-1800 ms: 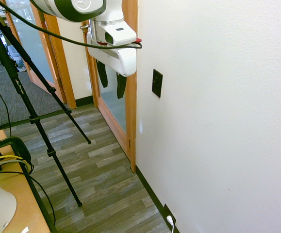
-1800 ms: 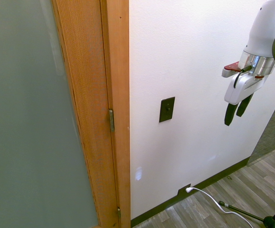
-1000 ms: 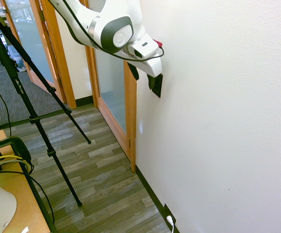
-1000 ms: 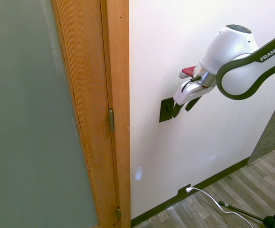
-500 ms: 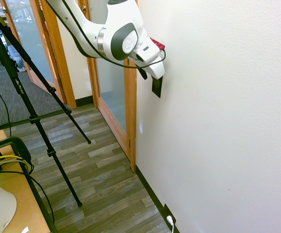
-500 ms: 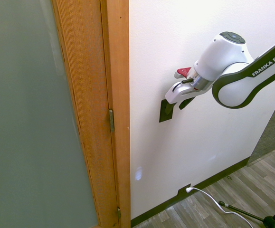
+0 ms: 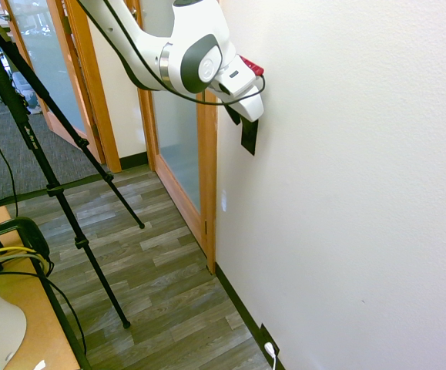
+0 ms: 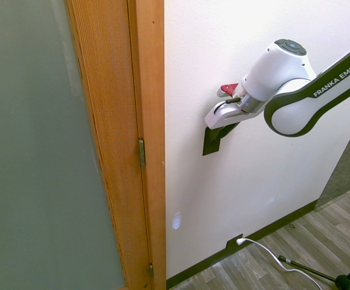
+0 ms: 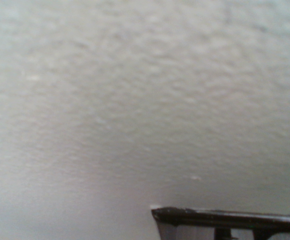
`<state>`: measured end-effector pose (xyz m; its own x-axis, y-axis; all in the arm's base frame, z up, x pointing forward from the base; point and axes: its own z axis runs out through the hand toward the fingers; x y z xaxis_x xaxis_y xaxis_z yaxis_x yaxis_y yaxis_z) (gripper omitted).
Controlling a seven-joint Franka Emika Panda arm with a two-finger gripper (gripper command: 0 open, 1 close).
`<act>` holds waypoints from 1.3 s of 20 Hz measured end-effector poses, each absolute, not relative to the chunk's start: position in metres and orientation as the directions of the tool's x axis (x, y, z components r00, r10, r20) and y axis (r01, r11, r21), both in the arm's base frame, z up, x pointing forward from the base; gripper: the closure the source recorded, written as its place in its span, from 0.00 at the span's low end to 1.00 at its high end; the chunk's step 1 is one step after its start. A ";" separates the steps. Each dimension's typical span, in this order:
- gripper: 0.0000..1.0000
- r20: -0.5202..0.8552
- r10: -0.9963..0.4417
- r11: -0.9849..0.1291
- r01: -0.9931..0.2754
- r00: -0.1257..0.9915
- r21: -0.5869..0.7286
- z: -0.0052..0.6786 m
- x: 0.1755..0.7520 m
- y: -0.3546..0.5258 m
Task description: Turn off the light
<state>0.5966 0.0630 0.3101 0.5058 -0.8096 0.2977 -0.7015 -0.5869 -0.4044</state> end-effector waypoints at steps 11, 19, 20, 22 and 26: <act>1.00 0.268 -0.832 -0.554 -0.724 0.485 -0.410 0.300 0.600 0.057; 1.00 0.261 -0.831 -0.557 -0.735 0.492 -0.388 0.295 0.605 0.059; 1.00 0.257 -0.830 -0.558 -0.738 0.495 -0.380 0.291 0.606 0.060; 0.00 0.254 -0.830 -0.558 -0.741 0.497 -0.374 0.285 0.610 0.060; 0.00 0.243 -0.826 -0.563 -0.733 0.508 -0.382 0.285 0.610 0.057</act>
